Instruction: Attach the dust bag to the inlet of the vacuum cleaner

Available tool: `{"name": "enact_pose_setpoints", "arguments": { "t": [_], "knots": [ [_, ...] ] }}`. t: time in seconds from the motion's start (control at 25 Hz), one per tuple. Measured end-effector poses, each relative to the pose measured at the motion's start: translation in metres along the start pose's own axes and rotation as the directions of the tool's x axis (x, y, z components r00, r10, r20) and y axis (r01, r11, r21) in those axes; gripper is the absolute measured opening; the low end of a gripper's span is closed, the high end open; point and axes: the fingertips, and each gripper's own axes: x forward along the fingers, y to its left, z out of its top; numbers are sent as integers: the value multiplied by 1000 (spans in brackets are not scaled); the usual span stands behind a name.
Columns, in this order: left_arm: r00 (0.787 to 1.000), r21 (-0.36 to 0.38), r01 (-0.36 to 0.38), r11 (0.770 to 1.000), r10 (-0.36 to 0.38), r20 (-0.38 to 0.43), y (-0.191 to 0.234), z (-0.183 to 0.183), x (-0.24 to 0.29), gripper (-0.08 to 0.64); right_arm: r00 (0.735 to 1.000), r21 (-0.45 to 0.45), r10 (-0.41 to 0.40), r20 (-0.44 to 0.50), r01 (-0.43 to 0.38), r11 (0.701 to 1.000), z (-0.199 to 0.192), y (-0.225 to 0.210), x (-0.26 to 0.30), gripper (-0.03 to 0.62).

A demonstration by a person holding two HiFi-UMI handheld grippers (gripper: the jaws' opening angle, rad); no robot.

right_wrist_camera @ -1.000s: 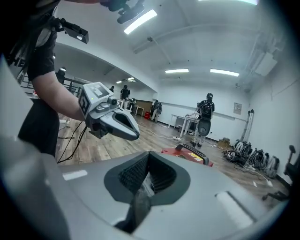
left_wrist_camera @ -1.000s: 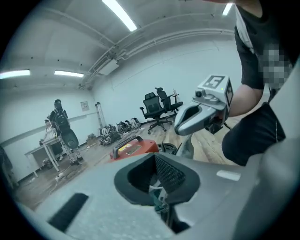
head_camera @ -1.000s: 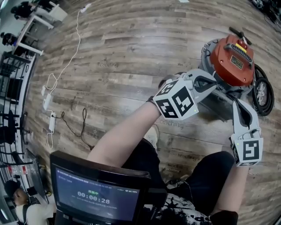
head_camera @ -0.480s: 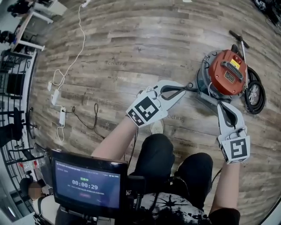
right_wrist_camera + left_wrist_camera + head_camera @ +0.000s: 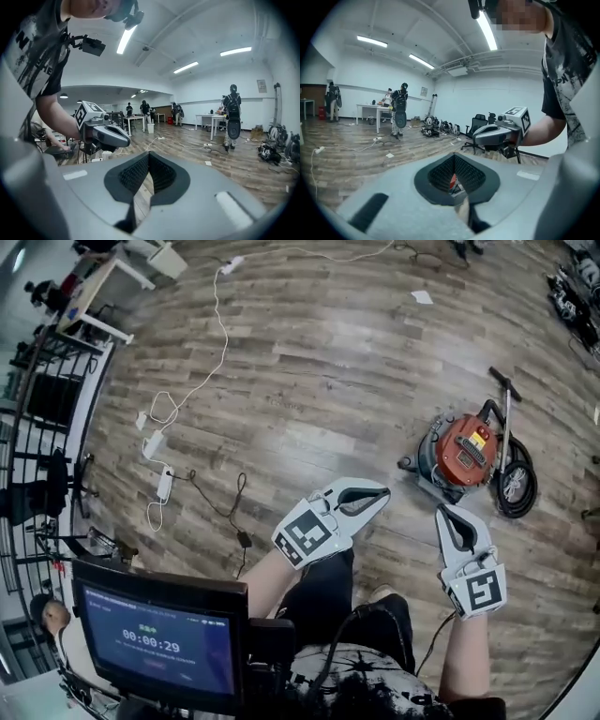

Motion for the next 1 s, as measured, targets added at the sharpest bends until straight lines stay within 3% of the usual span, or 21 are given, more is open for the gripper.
{"name": "enact_pose_setpoints", "arguments": {
  "t": [0.24, 0.44, 0.68, 0.88, 1.0],
  "knots": [
    [997, 39, -8, 999, 5, 76, 18, 92, -37, 0, 998, -51, 47, 35, -45, 998, 90, 15, 7, 5],
    [989, 61, 17, 998, -25, 145, 50, 144, -61, 1, 996, -60, 22, 84, -17, 998, 142, 12, 24, 6],
    [981, 120, 33, 992, -55, 186, 68, 185, -71, 2, 979, -71, -27, 201, 42, 997, 198, 0, 38, 6],
    [978, 155, 25, 988, -56, 200, 49, 205, -63, 2, 970, -86, 1, 245, 21, 996, 218, -5, 23, 6],
    [971, 121, -5, 993, -24, 237, 41, 216, -56, 2, 965, -116, 43, 258, -13, 993, 223, -10, 17, 6]
  ]
}}
